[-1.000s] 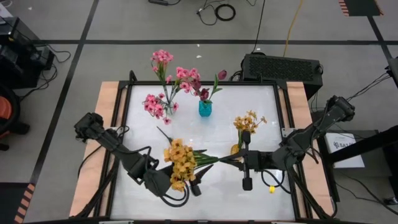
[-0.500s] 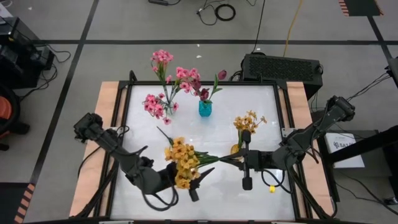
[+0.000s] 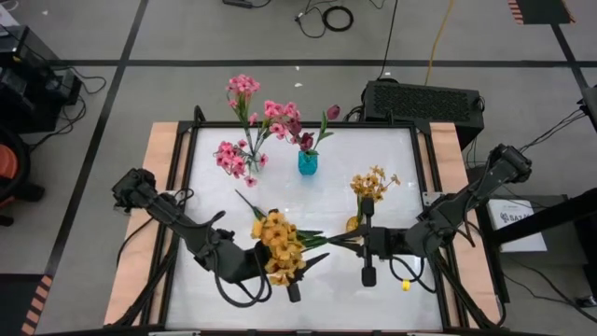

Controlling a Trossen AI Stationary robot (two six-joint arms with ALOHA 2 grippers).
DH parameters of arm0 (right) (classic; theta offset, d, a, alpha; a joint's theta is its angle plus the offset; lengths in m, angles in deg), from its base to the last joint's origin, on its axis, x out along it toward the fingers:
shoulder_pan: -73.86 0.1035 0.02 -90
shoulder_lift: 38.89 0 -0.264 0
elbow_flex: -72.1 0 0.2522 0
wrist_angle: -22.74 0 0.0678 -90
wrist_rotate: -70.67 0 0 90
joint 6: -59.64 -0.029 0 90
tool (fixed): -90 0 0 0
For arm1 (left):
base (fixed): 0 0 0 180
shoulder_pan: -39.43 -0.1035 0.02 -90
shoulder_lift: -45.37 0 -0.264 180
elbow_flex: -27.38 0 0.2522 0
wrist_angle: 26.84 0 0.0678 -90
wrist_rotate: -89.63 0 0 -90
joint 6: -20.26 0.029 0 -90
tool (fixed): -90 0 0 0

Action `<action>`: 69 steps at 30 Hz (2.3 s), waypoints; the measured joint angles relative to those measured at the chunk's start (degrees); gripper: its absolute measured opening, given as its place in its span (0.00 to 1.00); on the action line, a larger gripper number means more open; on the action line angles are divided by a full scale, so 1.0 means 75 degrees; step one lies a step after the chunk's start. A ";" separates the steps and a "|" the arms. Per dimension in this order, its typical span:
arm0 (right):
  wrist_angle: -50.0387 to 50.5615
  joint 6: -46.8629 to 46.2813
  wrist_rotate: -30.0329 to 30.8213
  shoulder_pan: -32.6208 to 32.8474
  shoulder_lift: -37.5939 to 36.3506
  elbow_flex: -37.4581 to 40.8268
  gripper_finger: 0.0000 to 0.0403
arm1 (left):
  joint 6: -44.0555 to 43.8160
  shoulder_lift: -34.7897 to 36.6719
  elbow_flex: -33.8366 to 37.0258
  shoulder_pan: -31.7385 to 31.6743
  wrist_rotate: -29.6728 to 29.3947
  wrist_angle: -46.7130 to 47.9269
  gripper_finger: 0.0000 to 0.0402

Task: Sort flowers into vase by color
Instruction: Put the right yellow flowers into the yellow vase

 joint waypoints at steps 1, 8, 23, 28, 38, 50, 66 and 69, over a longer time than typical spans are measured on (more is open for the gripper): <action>-0.0002 0.0003 -0.0002 0.0000 0.0013 0.0000 0.00 | 0.0028 -0.0002 0.0000 0.0002 0.0033 -0.0031 0.53; 0.0007 0.0067 -0.0016 -0.0016 -0.0018 0.0000 0.00 | 0.0558 0.0001 0.0000 0.0114 -0.0009 -0.0308 0.47; 0.0103 -0.0180 0.0028 0.0104 -0.0080 0.0000 0.10 | 0.1024 0.0032 0.0000 0.0143 -0.0096 -0.0149 0.04; 0.1264 -0.0750 0.0030 0.0326 -0.0435 -0.0194 0.29 | 0.0950 0.0273 0.0000 0.0125 -0.0097 0.0237 0.06; 0.4316 -0.2169 0.0023 0.0685 -0.1123 -0.0800 0.51 | 0.0268 0.0616 0.0000 -0.0609 0.1018 0.0963 0.06; 0.6781 -0.3287 0.1095 0.1004 -0.2026 -0.0828 0.46 | -0.1312 0.0103 0.0000 -0.2222 0.2938 0.2227 0.06; 0.7092 -0.3620 0.1284 0.1665 -0.2374 -0.0828 0.39 | -0.2252 -0.1793 0.0000 -0.2482 0.2069 0.1317 0.06; 0.7099 -0.3608 0.1314 0.1711 -0.2383 -0.0828 0.38 | -0.2261 -0.1832 0.0000 -0.2469 0.2002 0.1308 0.06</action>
